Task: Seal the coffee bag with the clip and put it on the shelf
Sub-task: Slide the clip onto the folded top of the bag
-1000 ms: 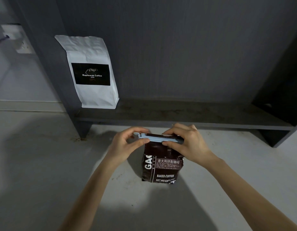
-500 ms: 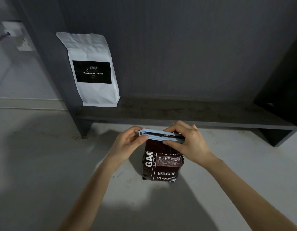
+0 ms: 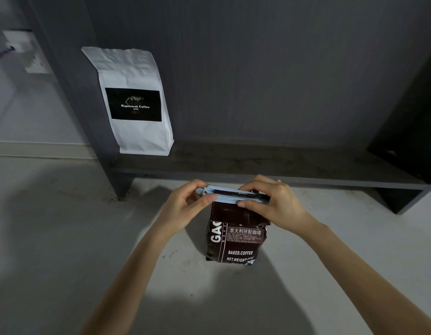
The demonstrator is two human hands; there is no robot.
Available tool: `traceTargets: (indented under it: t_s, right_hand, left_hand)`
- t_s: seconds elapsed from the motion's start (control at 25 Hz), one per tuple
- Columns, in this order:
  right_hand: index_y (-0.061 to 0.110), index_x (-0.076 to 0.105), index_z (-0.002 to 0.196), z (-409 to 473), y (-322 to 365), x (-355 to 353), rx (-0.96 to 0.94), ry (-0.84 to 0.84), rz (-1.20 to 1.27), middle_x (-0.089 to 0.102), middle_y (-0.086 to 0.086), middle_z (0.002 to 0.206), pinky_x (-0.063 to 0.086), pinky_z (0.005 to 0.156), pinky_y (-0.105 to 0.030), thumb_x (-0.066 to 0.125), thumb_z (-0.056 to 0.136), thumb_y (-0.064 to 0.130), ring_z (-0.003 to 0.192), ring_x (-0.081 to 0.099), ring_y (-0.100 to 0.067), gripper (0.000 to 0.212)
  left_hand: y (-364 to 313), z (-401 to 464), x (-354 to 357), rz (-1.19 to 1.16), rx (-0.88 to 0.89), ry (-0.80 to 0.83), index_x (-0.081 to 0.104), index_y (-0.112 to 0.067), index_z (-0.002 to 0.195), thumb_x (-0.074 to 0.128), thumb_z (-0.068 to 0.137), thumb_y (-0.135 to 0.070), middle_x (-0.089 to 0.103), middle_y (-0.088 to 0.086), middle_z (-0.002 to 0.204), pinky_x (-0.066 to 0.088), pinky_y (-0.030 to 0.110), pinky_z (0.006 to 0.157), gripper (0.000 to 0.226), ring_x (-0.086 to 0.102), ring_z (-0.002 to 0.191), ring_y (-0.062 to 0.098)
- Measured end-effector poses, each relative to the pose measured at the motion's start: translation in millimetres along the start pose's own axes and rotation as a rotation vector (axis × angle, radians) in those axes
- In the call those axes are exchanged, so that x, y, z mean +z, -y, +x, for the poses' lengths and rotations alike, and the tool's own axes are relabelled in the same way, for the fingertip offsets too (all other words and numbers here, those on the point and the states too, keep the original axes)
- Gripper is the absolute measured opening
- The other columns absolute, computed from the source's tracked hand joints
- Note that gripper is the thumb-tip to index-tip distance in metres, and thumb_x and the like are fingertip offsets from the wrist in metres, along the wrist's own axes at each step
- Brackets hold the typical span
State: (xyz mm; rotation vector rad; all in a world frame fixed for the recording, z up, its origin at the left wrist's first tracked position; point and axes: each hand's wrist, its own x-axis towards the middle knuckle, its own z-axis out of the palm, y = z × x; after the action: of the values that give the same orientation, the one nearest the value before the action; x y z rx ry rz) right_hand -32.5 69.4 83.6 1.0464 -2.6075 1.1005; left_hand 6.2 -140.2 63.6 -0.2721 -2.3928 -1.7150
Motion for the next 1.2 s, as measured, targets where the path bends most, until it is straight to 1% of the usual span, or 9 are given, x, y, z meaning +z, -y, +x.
traceTargets:
  t_s: [0.16,0.32,0.48,0.56,0.72,0.88,0.96,1.08,1.2]
  right_hand:
    - [0.015,0.066,0.095,2.2,0.3,-1.9,-0.015,0.024,0.014,0.057,0.009,0.085,0.04,0.07,-0.006,0.053,0.072,0.049,0.076,0.052,0.012,0.042]
    - [0.011,0.066,0.094,1.8,-0.3,-1.4,-0.035,-0.002,0.022,0.057,0.005,0.084,0.04,0.068,-0.001,0.054,0.073,0.044,0.079,0.054,0.0,0.041]
    - [0.009,0.066,0.094,2.8,-0.6,-0.8,-0.053,-0.009,0.008,0.057,0.005,0.083,0.041,0.068,-0.003,0.054,0.074,0.042,0.08,0.054,-0.004,0.04]
    - [0.009,0.066,0.094,2.8,-0.8,0.0,-0.06,-0.01,-0.001,0.057,0.005,0.083,0.041,0.068,-0.004,0.054,0.075,0.042,0.08,0.054,-0.006,0.04]
    - [0.009,0.065,0.095,3.3,-2.1,2.1,-0.054,-0.024,-0.013,0.056,0.005,0.084,0.043,0.071,-0.008,0.053,0.075,0.043,0.082,0.055,-0.008,0.042]
    - [0.009,0.066,0.093,4.1,-2.3,3.4,-0.047,-0.017,-0.04,0.062,-0.001,0.083,0.042,0.071,-0.01,0.052,0.076,0.045,0.083,0.054,-0.01,0.042]
    - [0.01,0.066,0.094,3.4,-2.6,3.5,-0.049,-0.017,-0.056,0.065,-0.005,0.084,0.044,0.071,-0.016,0.051,0.076,0.045,0.083,0.054,-0.01,0.042]
    - [0.012,0.066,0.094,1.2,-1.4,3.9,-0.025,-0.037,-0.061,0.064,-0.002,0.086,0.045,0.074,-0.028,0.051,0.075,0.046,0.084,0.053,-0.008,0.041]
    - [0.014,0.065,0.093,0.7,0.5,4.0,-0.011,-0.037,-0.063,0.058,0.007,0.085,0.037,0.075,-0.023,0.05,0.074,0.047,0.084,0.048,-0.001,0.041]
  left_hand:
    - [-2.0,1.5,-2.5,0.141,0.073,-0.004,0.054,-0.044,0.076,0.05,0.065,-0.058,0.061,-0.013,0.076,0.042,0.016,0.061,0.019,0.055,0.073,0.01]
    - [-4.2,1.9,-0.5,0.197,0.112,-0.03,0.051,-0.044,0.079,0.048,0.066,-0.057,0.06,-0.011,0.08,0.043,0.026,0.063,0.018,0.054,0.074,0.016]
    - [-4.5,1.8,-1.3,0.195,0.136,-0.026,0.052,-0.046,0.081,0.05,0.068,-0.055,0.062,-0.015,0.077,0.041,0.026,0.061,0.017,0.053,0.078,0.02]
    - [-3.6,1.8,-2.0,0.224,0.167,-0.011,0.052,-0.042,0.083,0.049,0.07,-0.054,0.062,-0.02,0.077,0.041,0.022,0.058,0.018,0.054,0.074,0.015]
    - [1.2,3.5,-4.2,0.297,0.212,-0.056,0.058,-0.024,0.091,0.049,0.072,-0.052,0.062,-0.004,0.078,0.043,0.018,0.06,0.035,0.056,0.072,0.011]
    - [-3.2,4.5,-6.5,0.414,0.321,-0.061,0.061,-0.009,0.087,0.049,0.076,-0.043,0.042,-0.019,0.064,0.035,0.003,0.058,0.037,0.047,0.064,-0.011]
    - [-4.7,4.9,-5.9,0.429,0.335,-0.039,0.061,-0.007,0.083,0.048,0.077,-0.04,0.04,-0.022,0.066,0.034,0.001,0.058,0.036,0.046,0.065,-0.014]
    - [-2.4,4.7,-4.0,0.385,0.302,-0.039,0.06,-0.01,0.083,0.049,0.076,-0.042,0.043,-0.019,0.068,0.035,0.002,0.058,0.034,0.047,0.065,-0.009]
    - [0.1,3.6,-3.6,0.254,0.209,-0.025,0.058,-0.023,0.08,0.06,0.073,-0.043,0.053,-0.009,0.064,0.035,0.009,0.053,0.021,0.047,0.06,0.006]
